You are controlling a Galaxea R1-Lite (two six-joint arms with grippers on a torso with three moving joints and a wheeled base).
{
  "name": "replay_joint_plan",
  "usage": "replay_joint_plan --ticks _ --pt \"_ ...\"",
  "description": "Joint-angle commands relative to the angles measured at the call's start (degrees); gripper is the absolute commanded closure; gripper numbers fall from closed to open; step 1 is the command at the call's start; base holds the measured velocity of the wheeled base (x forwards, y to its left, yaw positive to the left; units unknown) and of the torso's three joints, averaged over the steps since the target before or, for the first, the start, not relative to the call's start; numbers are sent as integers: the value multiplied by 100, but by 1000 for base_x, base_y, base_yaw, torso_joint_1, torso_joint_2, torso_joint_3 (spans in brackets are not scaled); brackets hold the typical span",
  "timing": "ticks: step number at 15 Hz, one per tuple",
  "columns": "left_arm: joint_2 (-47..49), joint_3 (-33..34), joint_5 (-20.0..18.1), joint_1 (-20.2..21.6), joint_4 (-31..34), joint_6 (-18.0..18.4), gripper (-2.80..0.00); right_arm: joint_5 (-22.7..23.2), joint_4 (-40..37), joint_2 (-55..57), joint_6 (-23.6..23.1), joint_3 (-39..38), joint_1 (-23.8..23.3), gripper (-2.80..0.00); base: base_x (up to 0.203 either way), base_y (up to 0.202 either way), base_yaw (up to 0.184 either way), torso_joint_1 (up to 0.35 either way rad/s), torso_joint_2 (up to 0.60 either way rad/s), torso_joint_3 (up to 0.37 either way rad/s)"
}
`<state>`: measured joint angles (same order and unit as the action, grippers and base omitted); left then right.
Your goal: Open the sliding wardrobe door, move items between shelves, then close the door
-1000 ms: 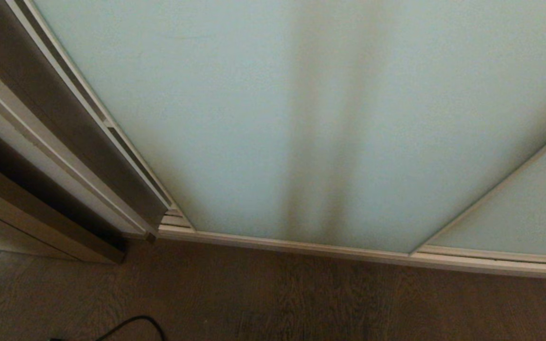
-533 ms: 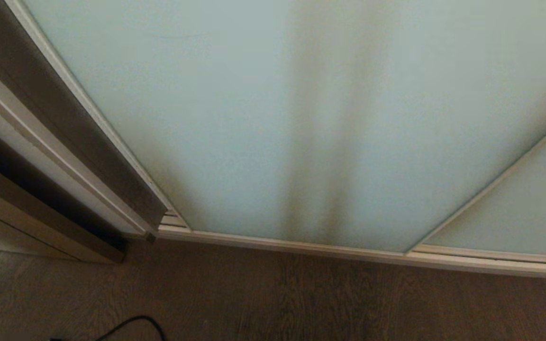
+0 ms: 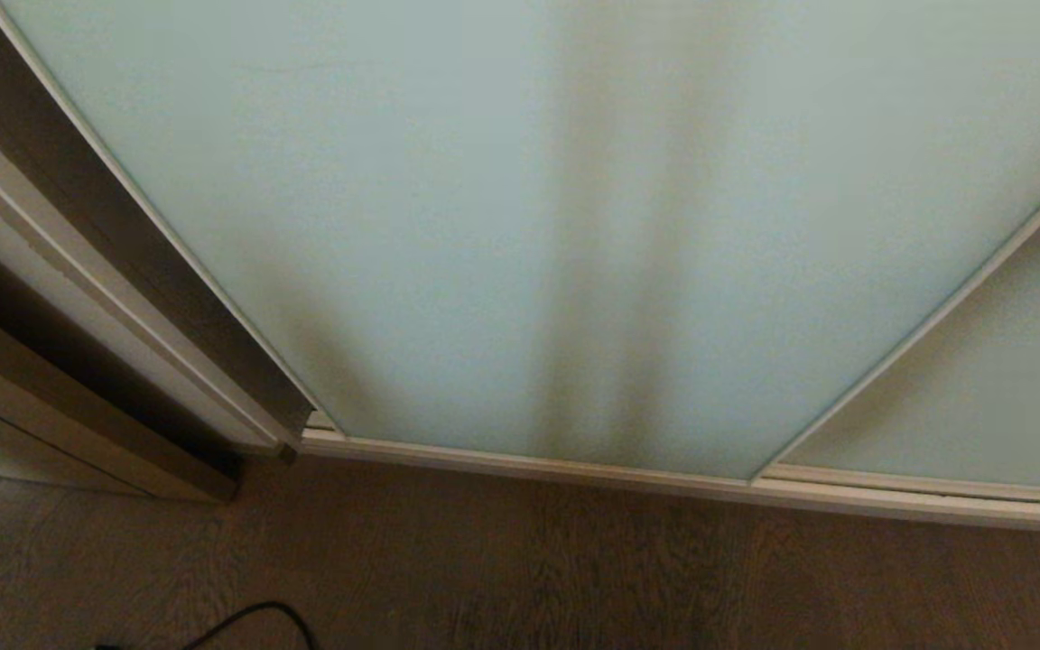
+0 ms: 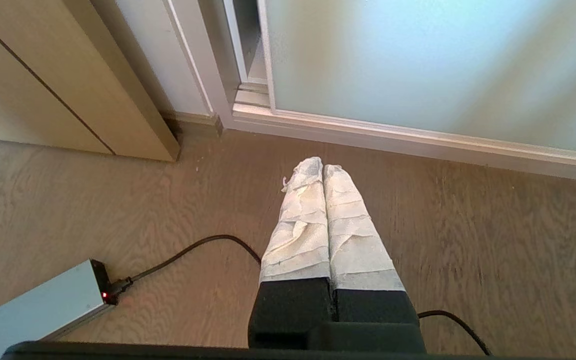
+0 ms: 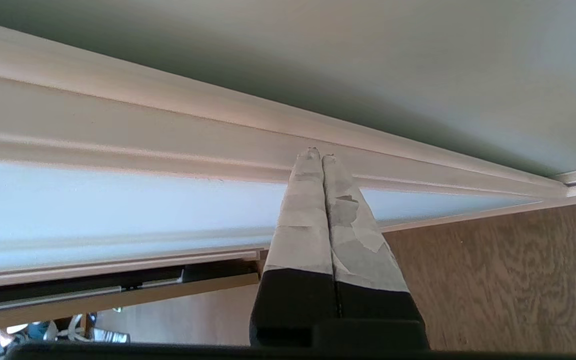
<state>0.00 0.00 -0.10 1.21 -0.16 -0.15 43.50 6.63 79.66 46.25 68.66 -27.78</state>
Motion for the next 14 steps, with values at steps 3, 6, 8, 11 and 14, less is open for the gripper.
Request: replay_joint_plan --ticks 3,6,8,11,14 --pt "9 0 1 2 -2 -3 0 19 22 -180 4 -216 150 0 0 0 0 0 0 0" --pt "9 0 1 2 -2 -3 0 6 9 -362 -386 -375 165 0 0 0 0 0 0 0" --pt "9 7 1 2 -2 -3 0 -120 -51 -496 -763 -398 273 0 0 0 0 0 0 0" --pt "9 0 1 2 -2 -3 0 -1044 -144 -799 -1624 -480 617 0 0 0 0 0 0 0" --pt "9 1 1 2 -2 -3 0 -2170 -295 -1499 -2825 -1040 1152 0 0 0 0 0 0 0"
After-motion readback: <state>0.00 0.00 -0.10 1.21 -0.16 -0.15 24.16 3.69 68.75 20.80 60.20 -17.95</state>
